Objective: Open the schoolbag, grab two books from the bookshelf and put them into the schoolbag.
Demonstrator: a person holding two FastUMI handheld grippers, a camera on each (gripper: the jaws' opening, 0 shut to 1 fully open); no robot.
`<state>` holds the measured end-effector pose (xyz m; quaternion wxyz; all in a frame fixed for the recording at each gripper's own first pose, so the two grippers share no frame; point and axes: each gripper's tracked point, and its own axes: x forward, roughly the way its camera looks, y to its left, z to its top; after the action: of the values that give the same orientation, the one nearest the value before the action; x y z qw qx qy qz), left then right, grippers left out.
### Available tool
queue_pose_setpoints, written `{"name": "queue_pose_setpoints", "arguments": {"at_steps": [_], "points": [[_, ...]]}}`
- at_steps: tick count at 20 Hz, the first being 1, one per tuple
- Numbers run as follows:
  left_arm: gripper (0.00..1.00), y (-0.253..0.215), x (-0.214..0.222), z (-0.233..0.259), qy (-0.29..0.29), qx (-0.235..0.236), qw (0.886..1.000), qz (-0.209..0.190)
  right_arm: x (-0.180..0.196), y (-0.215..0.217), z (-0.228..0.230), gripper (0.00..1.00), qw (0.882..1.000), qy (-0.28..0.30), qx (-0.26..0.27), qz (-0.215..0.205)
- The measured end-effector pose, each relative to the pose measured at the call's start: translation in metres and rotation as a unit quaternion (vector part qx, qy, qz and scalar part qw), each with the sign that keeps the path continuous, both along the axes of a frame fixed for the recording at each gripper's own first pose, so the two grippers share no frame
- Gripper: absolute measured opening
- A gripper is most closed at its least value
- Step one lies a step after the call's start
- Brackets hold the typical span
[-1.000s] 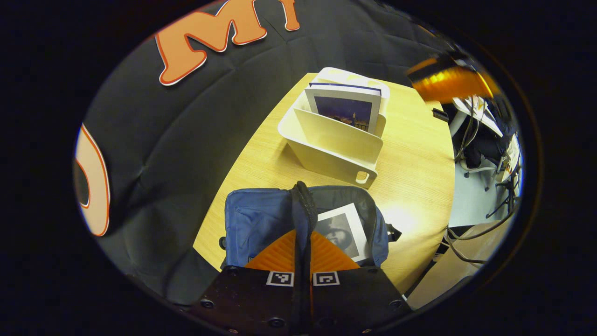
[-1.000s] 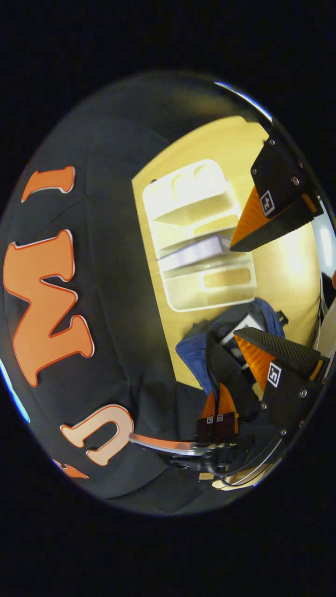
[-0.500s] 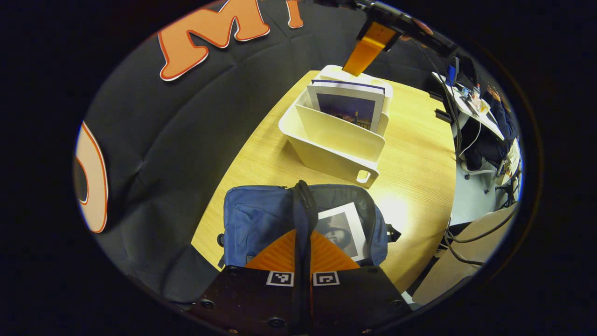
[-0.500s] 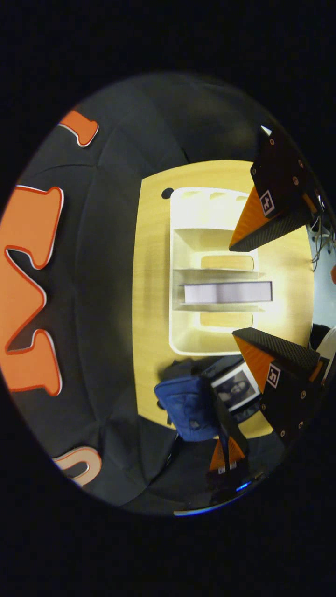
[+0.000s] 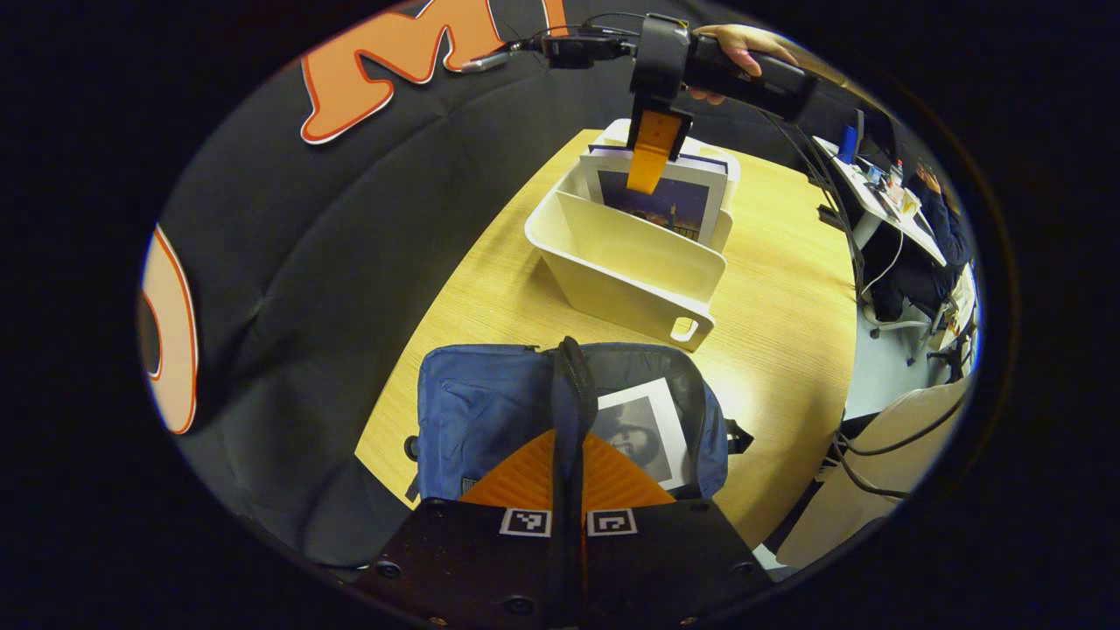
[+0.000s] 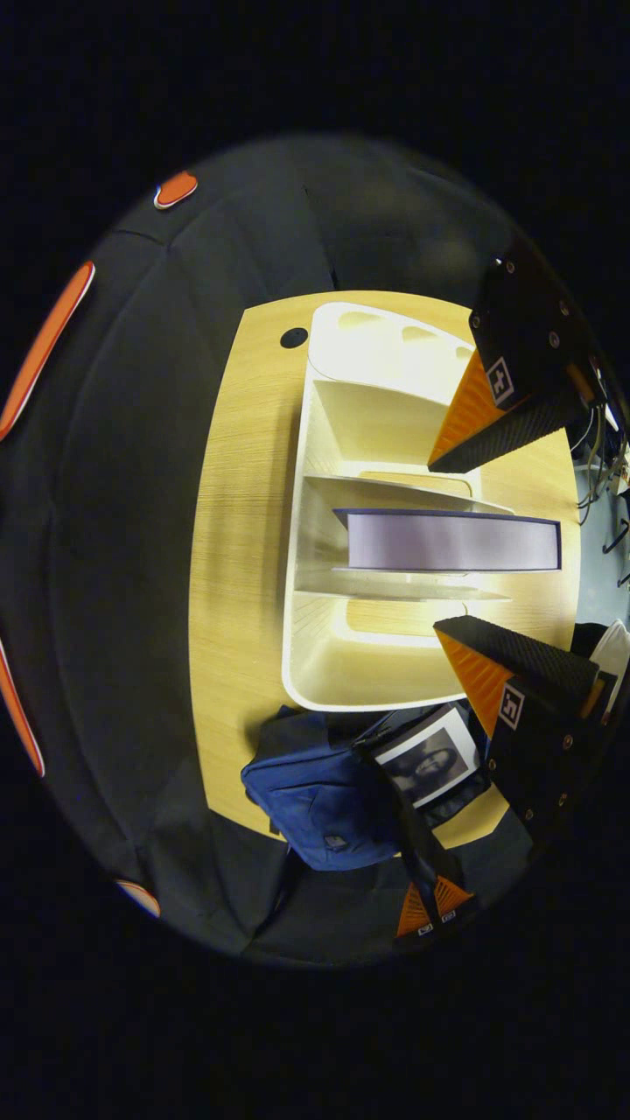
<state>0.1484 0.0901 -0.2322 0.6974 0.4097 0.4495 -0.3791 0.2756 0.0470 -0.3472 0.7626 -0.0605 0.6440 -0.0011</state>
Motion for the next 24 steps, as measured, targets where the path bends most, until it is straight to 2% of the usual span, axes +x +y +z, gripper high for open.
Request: {"name": "queue_pose_setpoints", "arguments": {"at_steps": [1, 2, 4, 5, 6, 8, 11, 15, 20, 24], "points": [[0.01, 0.000, 0.001, 0.000, 0.000, 0.000, 1.000, 0.000, 0.000, 0.001, -0.003, 0.98, 1.000, 0.005, 0.000, 0.002], [0.01, 0.002, 0.002, -0.001, 0.001, 0.000, 1.000, 0.000, 0.001, 0.002, -0.004, 0.90, 1.000, 0.010, 0.001, 0.002], [0.01, 0.002, 0.003, -0.001, 0.001, 0.001, 1.000, 0.000, -0.002, 0.000, -0.009, 0.53, 1.000, 0.020, -0.002, -0.006], [0.01, 0.002, 0.004, -0.001, 0.000, 0.001, 1.000, -0.001, -0.003, 0.001, -0.013, 0.62, 1.000, 0.021, 0.006, -0.009], [0.01, 0.002, 0.004, -0.001, 0.000, 0.002, 1.000, -0.002, -0.003, 0.000, -0.008, 0.34, 1.000, 0.020, 0.006, -0.007], [0.01, 0.002, 0.002, 0.000, 0.000, 0.001, 1.000, -0.004, -0.004, 0.001, -0.006, 0.28, 1.000, 0.024, 0.003, -0.004], [0.01, 0.002, 0.003, 0.000, -0.001, 0.001, 1.000, -0.004, -0.007, 0.000, -0.002, 0.26, 1.000, 0.020, 0.004, -0.009], [0.01, 0.002, 0.002, -0.002, 0.001, -0.001, 1.000, -0.004, -0.010, -0.008, 0.027, 0.25, 0.999, -0.008, 0.018, -0.037], [0.01, 0.001, 0.001, -0.003, 0.002, -0.003, 1.000, -0.007, -0.040, -0.035, 0.091, 0.25, 0.994, -0.053, 0.056, -0.075], [0.01, 0.001, -0.001, -0.003, 0.004, -0.005, 1.000, -0.010, -0.064, -0.046, 0.156, 0.25, 0.981, -0.124, 0.096, -0.113]]}}
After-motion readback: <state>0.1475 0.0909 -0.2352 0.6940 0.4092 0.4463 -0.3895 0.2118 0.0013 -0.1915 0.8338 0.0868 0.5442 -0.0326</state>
